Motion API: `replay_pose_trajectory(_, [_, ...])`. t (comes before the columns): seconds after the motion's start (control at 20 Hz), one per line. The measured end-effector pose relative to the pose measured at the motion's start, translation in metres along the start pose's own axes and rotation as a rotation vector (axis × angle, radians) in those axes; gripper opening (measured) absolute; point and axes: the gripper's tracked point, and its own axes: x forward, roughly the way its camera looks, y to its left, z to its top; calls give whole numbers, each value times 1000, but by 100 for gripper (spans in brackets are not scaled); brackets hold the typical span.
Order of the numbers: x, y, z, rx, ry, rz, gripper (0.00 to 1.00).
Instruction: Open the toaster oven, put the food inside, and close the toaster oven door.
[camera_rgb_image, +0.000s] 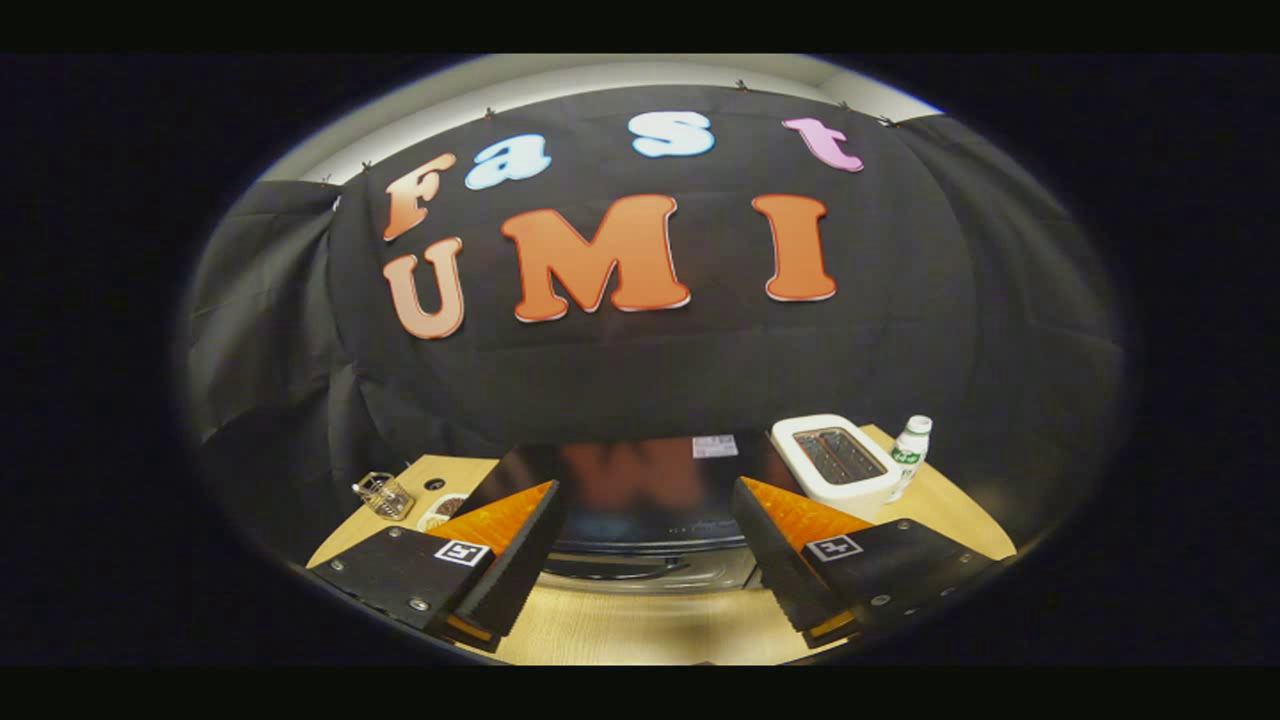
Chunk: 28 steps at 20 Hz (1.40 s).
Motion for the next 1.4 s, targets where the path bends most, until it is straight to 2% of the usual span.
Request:
replay_pose_trajectory(0.55, [28, 30, -69, -87, 133, -31, 98])
replay_pose_trajectory(0.85, [29, 28, -66, -87, 113, -90, 96])
replay_pose_trajectory(1.0, [26, 29, -66, -90, 90, -82, 96])
replay_pose_trajectory(1.05, [24, 29, -67, -92, 94, -79, 90])
replay_pose_trajectory(1.25, [12, 29, -77, -74, 146, -82, 76])
replay_pose_trajectory(1.4, [-8, 29, -91, -77, 188, -90, 74])
